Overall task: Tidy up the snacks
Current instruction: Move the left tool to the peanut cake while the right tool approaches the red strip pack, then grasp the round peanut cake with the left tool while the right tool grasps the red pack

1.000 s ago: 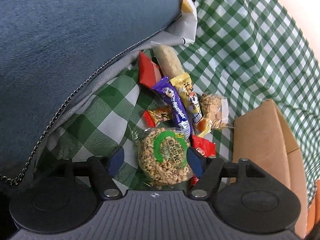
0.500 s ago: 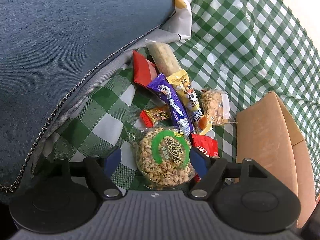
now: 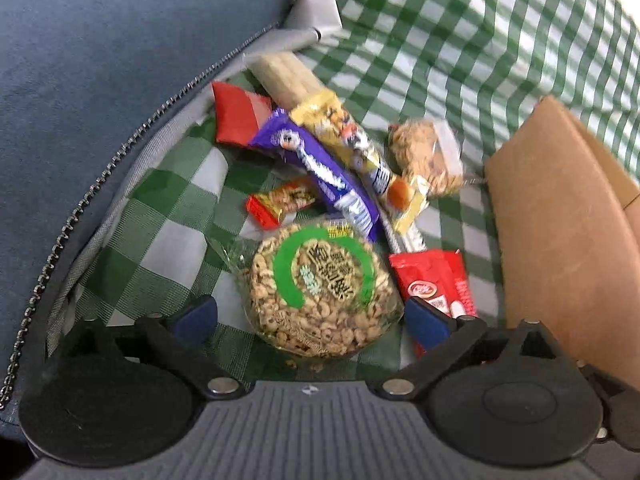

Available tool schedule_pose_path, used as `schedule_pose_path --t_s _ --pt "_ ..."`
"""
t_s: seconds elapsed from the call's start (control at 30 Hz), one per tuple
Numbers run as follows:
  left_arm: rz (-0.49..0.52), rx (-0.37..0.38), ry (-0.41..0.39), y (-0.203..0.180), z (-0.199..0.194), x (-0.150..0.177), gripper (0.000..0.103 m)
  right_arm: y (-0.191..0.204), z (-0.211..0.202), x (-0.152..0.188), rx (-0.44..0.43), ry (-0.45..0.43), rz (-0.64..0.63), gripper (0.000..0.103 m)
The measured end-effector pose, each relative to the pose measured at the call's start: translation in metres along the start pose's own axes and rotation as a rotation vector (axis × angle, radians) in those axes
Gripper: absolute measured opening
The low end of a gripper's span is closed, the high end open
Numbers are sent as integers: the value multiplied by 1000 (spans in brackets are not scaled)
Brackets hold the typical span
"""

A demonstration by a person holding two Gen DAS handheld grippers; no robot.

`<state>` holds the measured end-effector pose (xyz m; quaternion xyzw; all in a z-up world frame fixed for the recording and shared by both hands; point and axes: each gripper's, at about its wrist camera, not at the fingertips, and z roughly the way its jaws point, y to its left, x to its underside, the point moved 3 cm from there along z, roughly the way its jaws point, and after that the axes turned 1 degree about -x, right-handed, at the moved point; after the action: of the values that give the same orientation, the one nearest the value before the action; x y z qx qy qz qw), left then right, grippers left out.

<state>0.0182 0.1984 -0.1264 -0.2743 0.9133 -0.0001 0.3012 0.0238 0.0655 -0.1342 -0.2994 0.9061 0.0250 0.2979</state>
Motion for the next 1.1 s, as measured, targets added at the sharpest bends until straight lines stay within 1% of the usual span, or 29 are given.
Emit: schedule_pose_path --t_s 0.1,0.17,0.2,0.23,0.27,0.3,0.43,0.53,0.6,0.63,0.7,0.83,0.9,0.97,1.07,1.1 --pt "45 -17 -2 -6 3 2 102 0 0 0 3 1 -5 46" --pt "52 -21 -5 -7 4 2 102 1 0 0 5 4 -6 46" --pt "49 -18 -8 -8 4 2 100 1 0 0 7 5 -7 46" --pt "41 -13 -13 -6 3 1 97 1 1 0 6 5 -8 46" --pt "29 -7 -25 -3 1 0 89 1 0 0 5 5 -7 46" --pt "20 -6 -34 1 -2 0 83 2 0 0 4 5 -6 46" --pt "-19 -1 -44 12 -8 -3 80 1 0 -1 -7 1 -1 47" --pt "-82 4 -63 24 -21 -4 80 1 -2 -1 -24 0 9 47" --pt "-135 24 -75 36 -32 -4 78 1 -3 0 -32 1 13 47" --pt "-162 42 -71 41 -36 -4 78 1 -3 0 -38 3 16 47" --pt "-182 55 -62 44 -38 -2 79 1 -4 0 -59 13 29 47" --pt "-157 35 -3 37 -25 1 83 2 -2 1 -82 30 34 50" --pt "-134 15 -9 33 -22 1 86 1 -2 0 -90 30 48 50" --pt "-119 2 -26 30 -21 -2 88 0 -2 0 -103 27 57 53" --pt "-119 8 -38 30 -19 -4 95 0 -2 0 -112 24 60 57" --pt "-111 6 -37 29 -17 -4 96 0 -2 0 -113 25 59 58"
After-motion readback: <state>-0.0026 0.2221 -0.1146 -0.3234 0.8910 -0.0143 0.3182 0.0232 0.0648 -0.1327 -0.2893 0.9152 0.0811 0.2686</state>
